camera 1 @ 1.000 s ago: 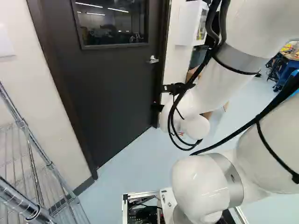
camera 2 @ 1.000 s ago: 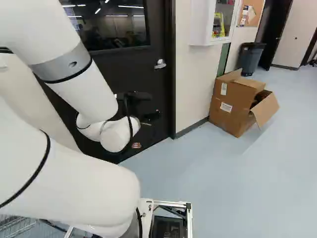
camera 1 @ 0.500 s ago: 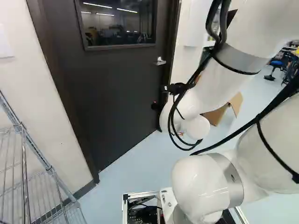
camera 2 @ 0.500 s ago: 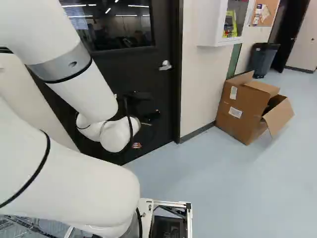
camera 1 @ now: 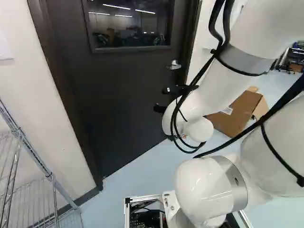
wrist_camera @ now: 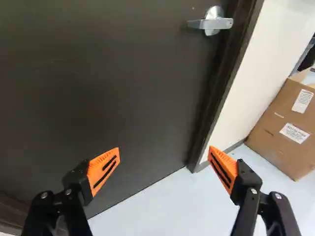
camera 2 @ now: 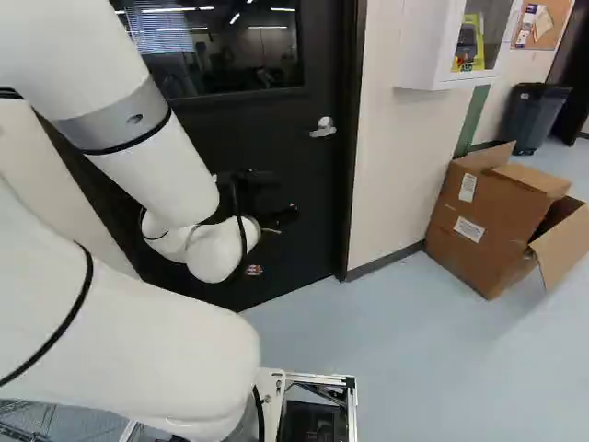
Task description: Open the door and move inside
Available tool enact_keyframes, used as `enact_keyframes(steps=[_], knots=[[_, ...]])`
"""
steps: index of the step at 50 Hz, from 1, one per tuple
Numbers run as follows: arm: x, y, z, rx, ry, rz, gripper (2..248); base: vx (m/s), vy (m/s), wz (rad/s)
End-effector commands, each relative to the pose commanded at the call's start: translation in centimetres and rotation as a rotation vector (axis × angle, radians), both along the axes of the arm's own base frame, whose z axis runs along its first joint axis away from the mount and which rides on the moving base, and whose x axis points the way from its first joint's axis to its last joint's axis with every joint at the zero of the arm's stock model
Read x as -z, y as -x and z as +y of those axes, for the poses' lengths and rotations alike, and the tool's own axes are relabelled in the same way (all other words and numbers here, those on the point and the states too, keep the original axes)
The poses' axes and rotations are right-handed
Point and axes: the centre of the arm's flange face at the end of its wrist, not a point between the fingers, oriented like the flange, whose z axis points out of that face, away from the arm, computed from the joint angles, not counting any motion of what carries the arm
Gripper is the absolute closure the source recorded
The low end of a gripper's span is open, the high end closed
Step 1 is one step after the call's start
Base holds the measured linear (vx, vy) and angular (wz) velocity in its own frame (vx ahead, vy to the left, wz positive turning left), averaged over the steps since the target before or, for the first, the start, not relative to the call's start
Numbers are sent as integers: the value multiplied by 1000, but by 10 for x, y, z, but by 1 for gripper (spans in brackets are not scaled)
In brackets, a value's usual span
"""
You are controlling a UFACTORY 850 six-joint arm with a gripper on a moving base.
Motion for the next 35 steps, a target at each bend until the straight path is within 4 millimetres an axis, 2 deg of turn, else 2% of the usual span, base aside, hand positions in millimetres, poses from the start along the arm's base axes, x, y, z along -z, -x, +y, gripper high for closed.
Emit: enact_keyframes(steps=[13,24,35], knots=[[0,0,0,0,0,0,3,222,-96,203],[0,0,0,0,0,0,3,210,-104,-8],[0,0,0,0,0,0,3,94,-16,-24]])
